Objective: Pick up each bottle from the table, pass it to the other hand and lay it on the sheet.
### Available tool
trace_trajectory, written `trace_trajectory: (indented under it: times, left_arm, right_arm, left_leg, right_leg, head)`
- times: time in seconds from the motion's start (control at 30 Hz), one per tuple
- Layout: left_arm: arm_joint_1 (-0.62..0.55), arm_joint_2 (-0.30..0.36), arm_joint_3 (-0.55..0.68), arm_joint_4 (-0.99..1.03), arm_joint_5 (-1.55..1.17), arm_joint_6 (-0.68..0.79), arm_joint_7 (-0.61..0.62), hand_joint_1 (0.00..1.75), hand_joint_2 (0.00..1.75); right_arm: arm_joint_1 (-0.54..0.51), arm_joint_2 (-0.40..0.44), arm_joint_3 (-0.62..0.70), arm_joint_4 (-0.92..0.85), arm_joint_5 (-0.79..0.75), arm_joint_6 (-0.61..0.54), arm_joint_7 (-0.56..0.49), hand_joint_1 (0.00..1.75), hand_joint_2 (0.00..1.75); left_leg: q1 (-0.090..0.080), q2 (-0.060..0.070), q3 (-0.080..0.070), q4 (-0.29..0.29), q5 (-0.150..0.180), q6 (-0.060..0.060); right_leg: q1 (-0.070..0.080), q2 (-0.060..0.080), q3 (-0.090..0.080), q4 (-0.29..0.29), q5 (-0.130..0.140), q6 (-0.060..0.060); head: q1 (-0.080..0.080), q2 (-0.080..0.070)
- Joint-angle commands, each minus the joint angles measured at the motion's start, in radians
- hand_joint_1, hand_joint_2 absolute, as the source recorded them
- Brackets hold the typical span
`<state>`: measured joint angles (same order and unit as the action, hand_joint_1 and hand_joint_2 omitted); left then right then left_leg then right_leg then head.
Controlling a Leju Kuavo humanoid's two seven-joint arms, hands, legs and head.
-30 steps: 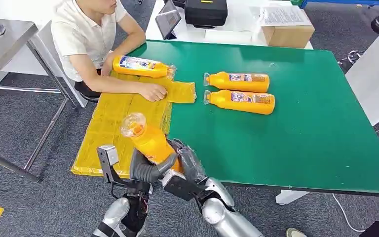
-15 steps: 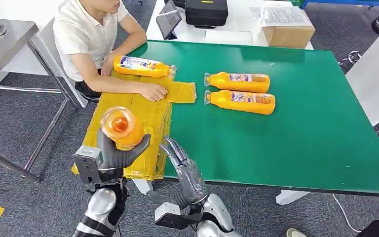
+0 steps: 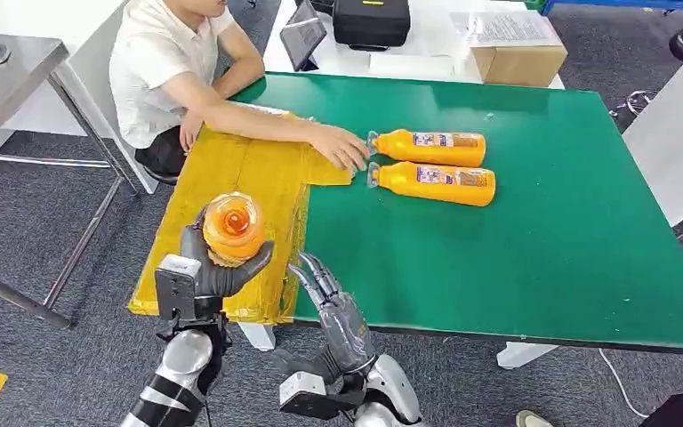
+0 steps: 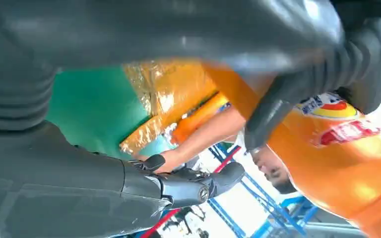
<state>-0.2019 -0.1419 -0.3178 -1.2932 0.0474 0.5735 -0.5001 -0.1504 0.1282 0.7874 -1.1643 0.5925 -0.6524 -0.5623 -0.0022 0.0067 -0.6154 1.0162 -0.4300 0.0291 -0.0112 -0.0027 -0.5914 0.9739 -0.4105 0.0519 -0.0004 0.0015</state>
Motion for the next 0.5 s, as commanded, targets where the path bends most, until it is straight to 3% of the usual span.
trace_trajectory:
  times: [0.03, 0.13, 0.5]
  left_arm:
    - [-0.228, 0.11, -0.024, 0.432, -0.702, 0.025, 0.259, 1.75, 1.75]
    - [-0.309, 0.095, -0.013, 0.553, -0.755, -0.079, 0.273, 1.75, 1.75]
    - [-0.429, 0.085, -0.018, 0.726, -0.781, -0.299, 0.34, 1.75, 1.75]
  right_arm:
    - [0.003, 0.009, -0.065, 0.034, -0.03, 0.02, -0.036, 0.0, 1.75]
    - [0.017, 0.008, -0.084, -0.014, -0.043, 0.057, -0.046, 0.0, 1.75]
    - [0.095, 0.009, -0.12, -0.169, -0.147, 0.095, -0.101, 0.0, 1.75]
  left_leg:
    - [0.001, -0.002, 0.007, -0.003, 0.0, -0.002]
    - [0.001, -0.004, 0.005, -0.002, 0.001, -0.002]
    - [0.001, -0.002, 0.003, 0.001, 0.001, -0.004]
  right_leg:
    - [0.0, -0.002, 0.007, -0.002, -0.001, -0.003]
    - [0.001, -0.003, 0.005, 0.0, -0.001, -0.002]
    - [0.001, -0.002, 0.003, 0.002, 0.0, -0.005]
  head:
    - [0.0, 0.0]
    - [0.0, 0.0]
    - [0.0, 0.0]
